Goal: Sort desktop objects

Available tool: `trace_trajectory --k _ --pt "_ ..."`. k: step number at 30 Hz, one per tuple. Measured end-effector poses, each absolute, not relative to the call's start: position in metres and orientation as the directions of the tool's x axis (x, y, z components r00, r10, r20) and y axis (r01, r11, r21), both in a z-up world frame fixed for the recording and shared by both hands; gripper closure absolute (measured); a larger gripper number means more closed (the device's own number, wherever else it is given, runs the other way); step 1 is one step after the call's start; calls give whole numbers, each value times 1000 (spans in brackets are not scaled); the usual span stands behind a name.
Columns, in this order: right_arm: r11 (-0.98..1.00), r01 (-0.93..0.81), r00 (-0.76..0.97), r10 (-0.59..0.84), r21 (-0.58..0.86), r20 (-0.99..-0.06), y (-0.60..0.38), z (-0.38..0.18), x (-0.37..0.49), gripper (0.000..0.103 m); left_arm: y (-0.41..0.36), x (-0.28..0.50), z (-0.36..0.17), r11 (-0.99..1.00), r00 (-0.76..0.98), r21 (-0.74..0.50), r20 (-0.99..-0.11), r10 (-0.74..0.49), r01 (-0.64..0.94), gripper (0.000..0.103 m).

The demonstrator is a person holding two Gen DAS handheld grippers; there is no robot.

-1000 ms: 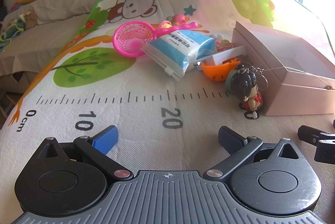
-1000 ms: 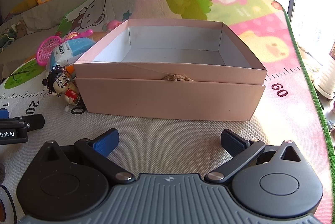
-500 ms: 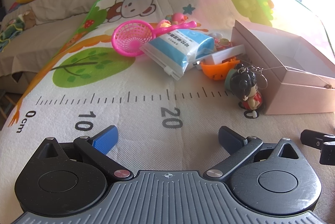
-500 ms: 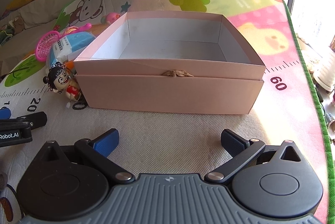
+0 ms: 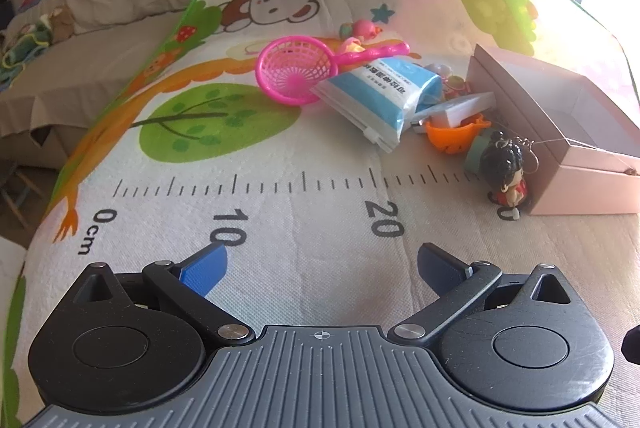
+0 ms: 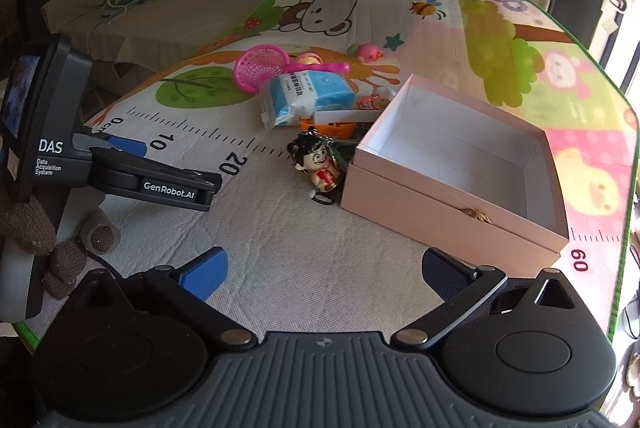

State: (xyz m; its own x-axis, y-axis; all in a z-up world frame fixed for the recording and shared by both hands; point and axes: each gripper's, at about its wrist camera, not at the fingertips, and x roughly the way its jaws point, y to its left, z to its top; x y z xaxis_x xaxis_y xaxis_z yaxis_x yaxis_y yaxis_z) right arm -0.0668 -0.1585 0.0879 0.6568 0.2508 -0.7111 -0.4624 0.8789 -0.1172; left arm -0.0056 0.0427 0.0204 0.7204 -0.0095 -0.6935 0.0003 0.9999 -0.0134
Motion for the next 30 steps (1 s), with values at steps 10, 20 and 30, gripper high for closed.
trace_trajectory --k 10,20,30 --pt "938 -312 612 319 150 -724 -127 160 119 0 95 22 57 996 871 -69 -490 11 -52 0" --pt "982 -175 628 58 -68 -776 -30 74 366 0 148 49 34 933 867 -259 -489 95 -248 0" --pt "952 -206 615 -55 -228 -787 5 18 428 37 158 47 30 921 860 -289 -502 86 -261 0"
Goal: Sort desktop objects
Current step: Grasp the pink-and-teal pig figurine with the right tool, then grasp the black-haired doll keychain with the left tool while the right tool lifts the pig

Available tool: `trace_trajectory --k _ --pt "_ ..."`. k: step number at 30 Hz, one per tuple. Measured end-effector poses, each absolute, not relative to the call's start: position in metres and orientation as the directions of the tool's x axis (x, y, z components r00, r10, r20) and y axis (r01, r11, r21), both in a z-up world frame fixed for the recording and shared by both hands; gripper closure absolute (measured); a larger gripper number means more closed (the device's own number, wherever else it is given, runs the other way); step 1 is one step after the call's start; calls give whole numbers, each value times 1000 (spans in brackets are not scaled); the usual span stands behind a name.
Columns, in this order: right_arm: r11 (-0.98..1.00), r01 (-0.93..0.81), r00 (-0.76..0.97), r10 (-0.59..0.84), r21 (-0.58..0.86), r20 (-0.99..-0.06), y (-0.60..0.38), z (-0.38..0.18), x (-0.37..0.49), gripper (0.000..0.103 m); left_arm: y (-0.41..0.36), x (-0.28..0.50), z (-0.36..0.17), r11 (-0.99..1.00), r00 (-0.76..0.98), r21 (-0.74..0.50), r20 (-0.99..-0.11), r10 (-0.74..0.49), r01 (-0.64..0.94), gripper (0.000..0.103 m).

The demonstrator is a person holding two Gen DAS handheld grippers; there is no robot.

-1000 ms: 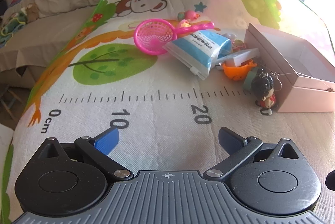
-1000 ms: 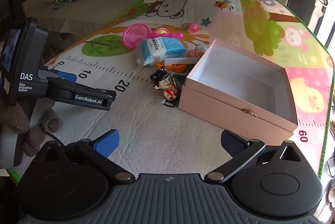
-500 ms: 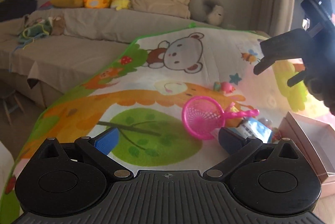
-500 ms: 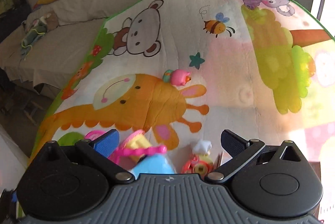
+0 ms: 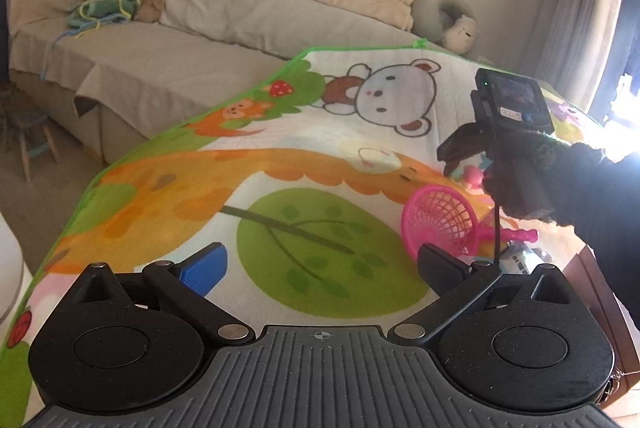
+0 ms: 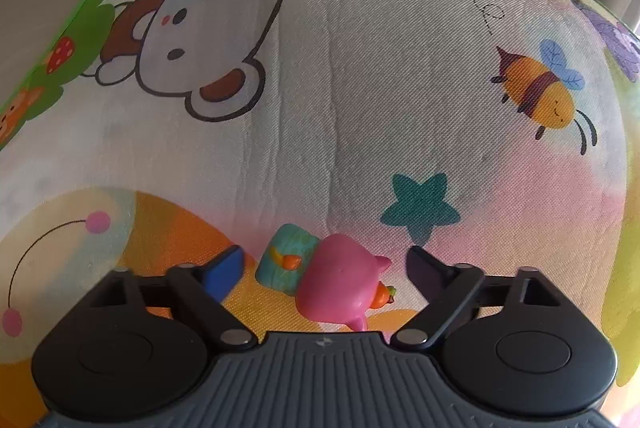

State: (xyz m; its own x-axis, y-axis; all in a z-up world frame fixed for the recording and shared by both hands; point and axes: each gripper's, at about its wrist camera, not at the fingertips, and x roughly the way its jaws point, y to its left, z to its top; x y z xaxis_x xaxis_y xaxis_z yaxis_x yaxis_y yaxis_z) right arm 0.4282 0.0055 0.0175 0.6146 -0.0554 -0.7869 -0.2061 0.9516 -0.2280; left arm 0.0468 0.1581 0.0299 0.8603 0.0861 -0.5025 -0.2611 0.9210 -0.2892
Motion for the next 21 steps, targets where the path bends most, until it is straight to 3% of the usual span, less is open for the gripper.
trace_trajectory --k 1,5,11,16,18,21 --pt "953 -224 614 -26 -206 -789 3 23 422 41 158 47 30 920 860 -291 -502 86 -262 0" --pt "950 -300 633 132 -84 -763 -17 76 365 43 160 44 34 911 864 -298 -492 111 -287 0" --pt "871 -487 618 394 61 -680 -83 164 192 43 133 35 49 961 884 -212 -464 58 -175 0" --pt "867 -493 604 400 70 -690 -149 172 64 43 79 17 50 991 866 -121 -488 -108 55 0" --pt "878 -471 588 385 87 -711 -179 159 26 43 58 7 48 986 857 -91 -489 -165 138 0" --pt "899 -439 605 294 -1 -740 -206 125 -17 43 21 -1 39 968 825 -33 -516 -230 249 0"
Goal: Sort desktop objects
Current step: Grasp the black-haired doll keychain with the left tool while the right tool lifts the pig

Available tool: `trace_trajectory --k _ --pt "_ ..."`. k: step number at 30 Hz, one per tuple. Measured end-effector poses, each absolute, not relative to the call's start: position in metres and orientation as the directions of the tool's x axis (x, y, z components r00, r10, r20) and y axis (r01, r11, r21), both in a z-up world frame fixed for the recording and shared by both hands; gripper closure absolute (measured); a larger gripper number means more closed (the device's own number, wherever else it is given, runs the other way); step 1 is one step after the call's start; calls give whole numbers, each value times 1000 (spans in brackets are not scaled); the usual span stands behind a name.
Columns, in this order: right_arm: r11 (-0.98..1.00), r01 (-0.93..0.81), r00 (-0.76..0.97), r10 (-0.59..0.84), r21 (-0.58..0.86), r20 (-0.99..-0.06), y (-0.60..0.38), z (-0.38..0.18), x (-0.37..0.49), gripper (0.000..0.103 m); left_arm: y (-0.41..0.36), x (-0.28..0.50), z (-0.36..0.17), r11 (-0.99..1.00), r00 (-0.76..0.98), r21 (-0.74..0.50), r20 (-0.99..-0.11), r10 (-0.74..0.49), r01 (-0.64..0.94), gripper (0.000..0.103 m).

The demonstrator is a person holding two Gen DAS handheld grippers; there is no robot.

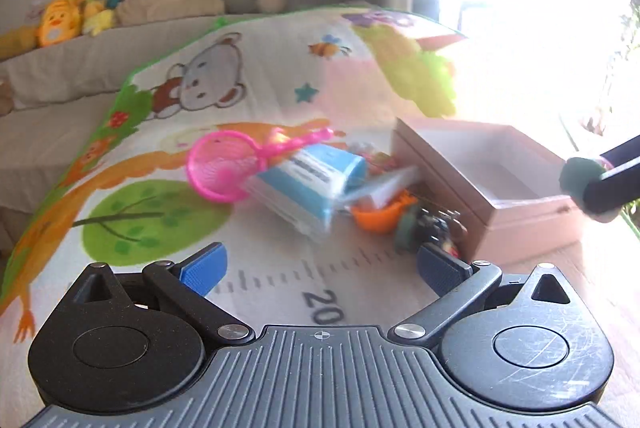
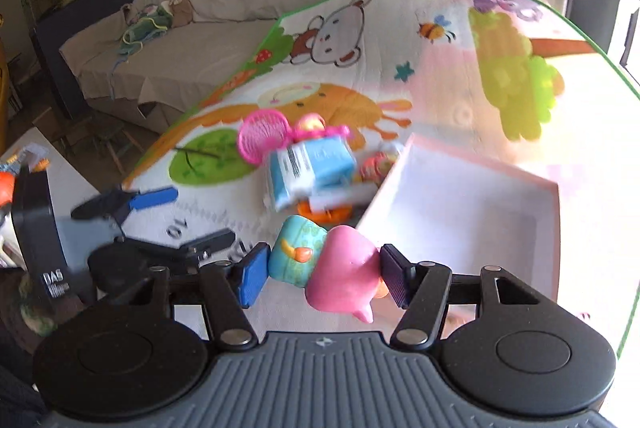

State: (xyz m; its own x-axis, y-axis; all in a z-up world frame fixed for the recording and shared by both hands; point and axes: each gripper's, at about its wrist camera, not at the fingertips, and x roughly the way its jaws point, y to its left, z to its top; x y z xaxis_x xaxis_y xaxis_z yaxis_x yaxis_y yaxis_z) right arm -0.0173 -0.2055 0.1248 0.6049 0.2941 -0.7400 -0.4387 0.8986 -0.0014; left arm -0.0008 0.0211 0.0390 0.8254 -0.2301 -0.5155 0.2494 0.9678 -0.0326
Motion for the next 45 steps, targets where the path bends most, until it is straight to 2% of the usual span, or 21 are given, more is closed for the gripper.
trace_trajectory --k 4,6,8,9,11,13,15,18,19,21,24,26,27,28,32,36,39,41,42,43,45 --pt "912 -385 669 168 -143 -724 -221 75 -46 40 -17 7 29 946 792 -1 -547 -273 326 0" --pt "920 -364 705 169 -146 -688 -225 62 -54 32 -28 15 27 940 779 -3 -558 -285 342 2" --pt "924 -354 745 187 -142 -640 -228 55 -63 22 -32 25 26 944 770 -17 -574 -279 329 19" --pt "927 -349 759 196 -134 -620 -230 54 -66 20 -32 31 25 946 760 -36 -586 -281 323 36" --pt "934 -345 766 221 -96 -604 -233 51 -65 20 -29 38 23 941 744 -97 -589 -316 323 46" --pt "938 -342 765 240 -61 -598 -235 48 -62 19 -22 39 23 936 740 -151 -577 -344 318 67" --pt "944 -328 763 240 -40 -601 -237 42 -59 17 -15 35 27 941 750 -162 -570 -335 297 69" --pt "953 -303 751 234 -7 -617 -241 32 -56 17 0 21 39 969 810 -50 -539 -229 241 89" --pt "955 -297 749 232 -1 -621 -241 29 -57 17 7 18 42 981 838 11 -522 -160 194 91" --pt "956 -295 750 232 1 -619 -242 25 -60 17 29 19 47 992 863 87 -504 -38 94 91" --pt "950 -310 766 238 -19 -598 -239 31 -65 17 61 23 55 998 850 43 -527 -8 36 85" --pt "941 -333 785 245 -53 -569 -234 40 -69 17 66 19 59 996 844 5 -531 -75 92 59" --pt "936 -342 800 242 -84 -550 -230 45 -72 16 62 15 59 990 838 -4 -532 -120 139 40" --pt "932 -345 810 235 -112 -537 -226 47 -73 15 54 12 58 981 830 2 -533 -165 196 31" --pt "932 -336 811 212 -136 -545 -223 49 -71 13 -4 14 31 906 782 175 -584 -220 386 26" --pt "948 -299 803 186 -112 -566 -230 44 -73 13 -23 47 10 926 749 121 -629 -208 359 26" --pt "958 -272 798 167 -97 -580 -237 40 -76 13 -32 52 5 921 753 143 -627 -199 363 36" --pt "963 -252 799 150 -98 -583 -239 36 -76 13 -30 44 7 918 764 168 -618 -185 358 46" --pt "965 -243 799 142 -98 -584 -240 35 -75 13 -26 40 8 923 763 168 -622 -174 347 66" --pt "968 -232 799 135 -93 -587 -242 32 -74 13 -20 35 9 929 764 159 -622 -168 334 72" --pt "972 -223 793 133 -80 -594 -244 28 -72 13 -2 21 11 948 786 173 -609 -109 266 72"
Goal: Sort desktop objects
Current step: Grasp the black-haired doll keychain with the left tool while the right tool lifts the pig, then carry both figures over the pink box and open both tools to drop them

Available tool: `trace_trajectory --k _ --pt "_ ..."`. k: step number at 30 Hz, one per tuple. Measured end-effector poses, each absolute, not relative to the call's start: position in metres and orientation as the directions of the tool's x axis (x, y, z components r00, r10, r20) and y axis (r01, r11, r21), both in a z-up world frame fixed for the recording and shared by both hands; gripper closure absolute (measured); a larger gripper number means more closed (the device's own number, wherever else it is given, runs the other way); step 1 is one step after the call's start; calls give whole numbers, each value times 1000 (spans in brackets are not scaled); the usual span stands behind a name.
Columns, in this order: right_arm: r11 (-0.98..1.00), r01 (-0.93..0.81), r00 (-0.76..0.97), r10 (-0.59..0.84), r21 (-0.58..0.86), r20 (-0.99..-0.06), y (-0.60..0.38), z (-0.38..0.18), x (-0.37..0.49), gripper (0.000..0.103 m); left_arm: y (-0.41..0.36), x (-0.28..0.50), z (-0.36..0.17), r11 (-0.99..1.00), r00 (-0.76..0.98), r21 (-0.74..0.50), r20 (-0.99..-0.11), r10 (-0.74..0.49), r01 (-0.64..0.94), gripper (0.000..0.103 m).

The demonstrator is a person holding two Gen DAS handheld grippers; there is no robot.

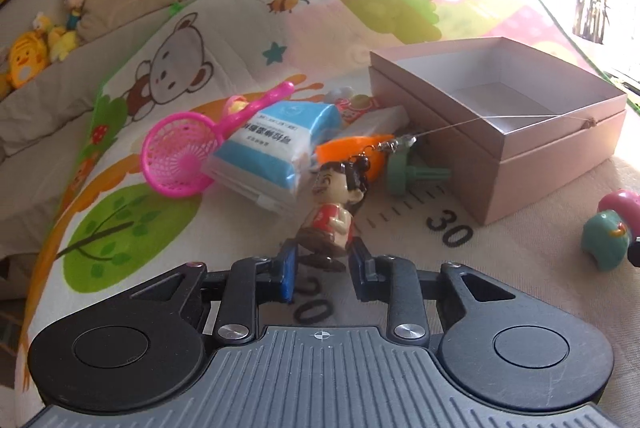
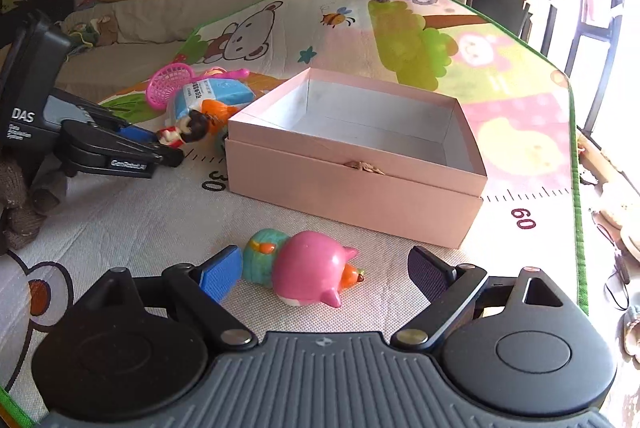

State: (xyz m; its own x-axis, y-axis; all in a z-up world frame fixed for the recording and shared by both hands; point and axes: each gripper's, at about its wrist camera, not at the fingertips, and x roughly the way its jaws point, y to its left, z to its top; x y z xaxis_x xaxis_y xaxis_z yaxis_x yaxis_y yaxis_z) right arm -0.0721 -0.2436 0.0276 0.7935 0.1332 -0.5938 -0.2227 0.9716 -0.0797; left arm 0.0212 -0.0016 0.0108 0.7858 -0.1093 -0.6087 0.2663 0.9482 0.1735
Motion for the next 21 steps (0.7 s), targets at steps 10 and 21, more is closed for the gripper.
trace_trajectory --k 10,21 --pt "969 -230 791 134 -88 -597 -241 23 -70 9 83 3 23 989 778 145 -625 63 37 72" --pt "965 -254 769 166 -57 -617 -227 24 -61 9 60 11 14 987 764 103 -644 -27 123 42"
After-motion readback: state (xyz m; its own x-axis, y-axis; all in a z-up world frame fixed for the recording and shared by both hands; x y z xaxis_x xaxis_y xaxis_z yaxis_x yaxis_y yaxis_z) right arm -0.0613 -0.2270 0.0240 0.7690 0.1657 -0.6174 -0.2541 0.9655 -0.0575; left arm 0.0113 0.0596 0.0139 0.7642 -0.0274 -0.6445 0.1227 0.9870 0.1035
